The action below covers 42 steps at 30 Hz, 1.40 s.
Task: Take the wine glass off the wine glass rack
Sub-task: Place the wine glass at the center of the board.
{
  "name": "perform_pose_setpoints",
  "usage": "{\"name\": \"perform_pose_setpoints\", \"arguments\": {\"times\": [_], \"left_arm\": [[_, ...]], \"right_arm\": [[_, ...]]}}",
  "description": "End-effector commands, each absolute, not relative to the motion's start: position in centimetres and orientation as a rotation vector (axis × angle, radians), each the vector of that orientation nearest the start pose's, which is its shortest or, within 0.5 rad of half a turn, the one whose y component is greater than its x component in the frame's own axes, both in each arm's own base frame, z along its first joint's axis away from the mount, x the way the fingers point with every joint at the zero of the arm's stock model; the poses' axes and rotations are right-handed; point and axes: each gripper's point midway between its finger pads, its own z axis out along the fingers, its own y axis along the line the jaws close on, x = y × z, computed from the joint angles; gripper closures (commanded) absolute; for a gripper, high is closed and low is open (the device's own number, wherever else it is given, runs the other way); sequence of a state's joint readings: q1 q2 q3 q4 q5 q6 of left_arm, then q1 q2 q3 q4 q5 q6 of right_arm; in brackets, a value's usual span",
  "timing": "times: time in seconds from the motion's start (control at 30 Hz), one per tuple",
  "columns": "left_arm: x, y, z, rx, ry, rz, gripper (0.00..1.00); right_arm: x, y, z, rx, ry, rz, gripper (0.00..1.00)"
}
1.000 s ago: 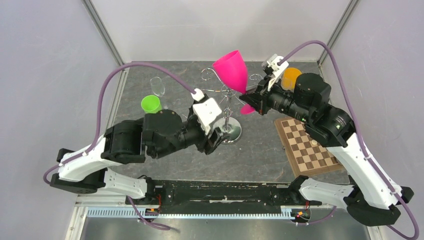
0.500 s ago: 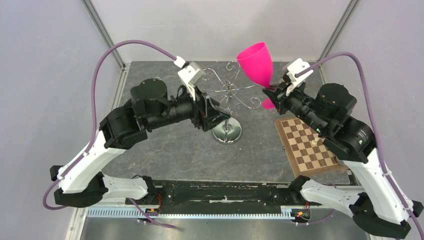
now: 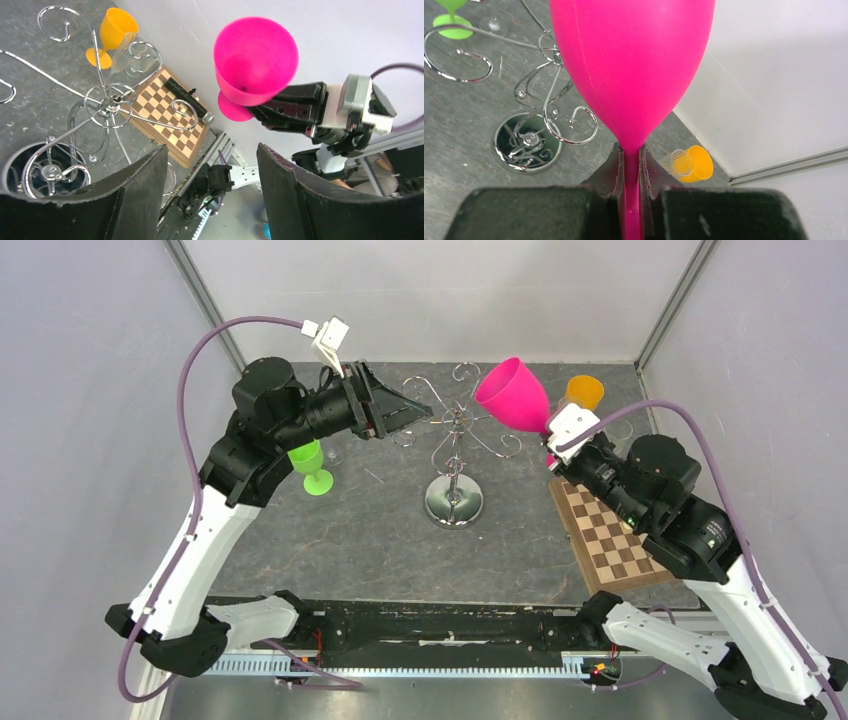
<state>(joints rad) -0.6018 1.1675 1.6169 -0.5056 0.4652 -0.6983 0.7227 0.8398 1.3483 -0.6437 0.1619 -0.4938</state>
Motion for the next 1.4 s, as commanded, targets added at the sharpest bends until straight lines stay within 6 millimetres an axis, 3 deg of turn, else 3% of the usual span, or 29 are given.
{"name": "perform_pose_setpoints", "arguments": {"times": [0.0, 0.33, 0.67, 1.0, 1.23, 1.37], "left_arm": [[21.3, -26.6, 48.4, 0.224, 1.758, -1.572, 0.27], [23.0, -25.8, 46.2, 0.138, 1.808, -1.651, 0.24], [23.3, -25.8, 44.3, 0.105, 1.865, -1.667, 0.24], [23.2, -25.8, 44.3, 0.116, 1.868, -1.673, 0.24], [22.8, -25.7, 44.1, 0.132, 1.872, -1.664, 0.28], [22.3, -25.6, 44.3, 0.151, 1.869, -1.666, 0.37]], "right_arm": [[22.9, 14.4, 42.9, -0.957, 1.298, -0.030, 1.00], [22.8, 17.3, 42.5, -1.090, 1.169, 0.016, 1.00], [23.3, 19.1, 42.9, -1.134, 1.128, 0.033, 1.00], [23.3, 21.0, 43.2, -1.148, 1.110, 0.043, 1.00], [23.1, 22.2, 44.0, -1.135, 1.105, 0.032, 1.00], [23.0, 22.7, 44.4, -1.124, 1.107, 0.023, 1.00]]}}
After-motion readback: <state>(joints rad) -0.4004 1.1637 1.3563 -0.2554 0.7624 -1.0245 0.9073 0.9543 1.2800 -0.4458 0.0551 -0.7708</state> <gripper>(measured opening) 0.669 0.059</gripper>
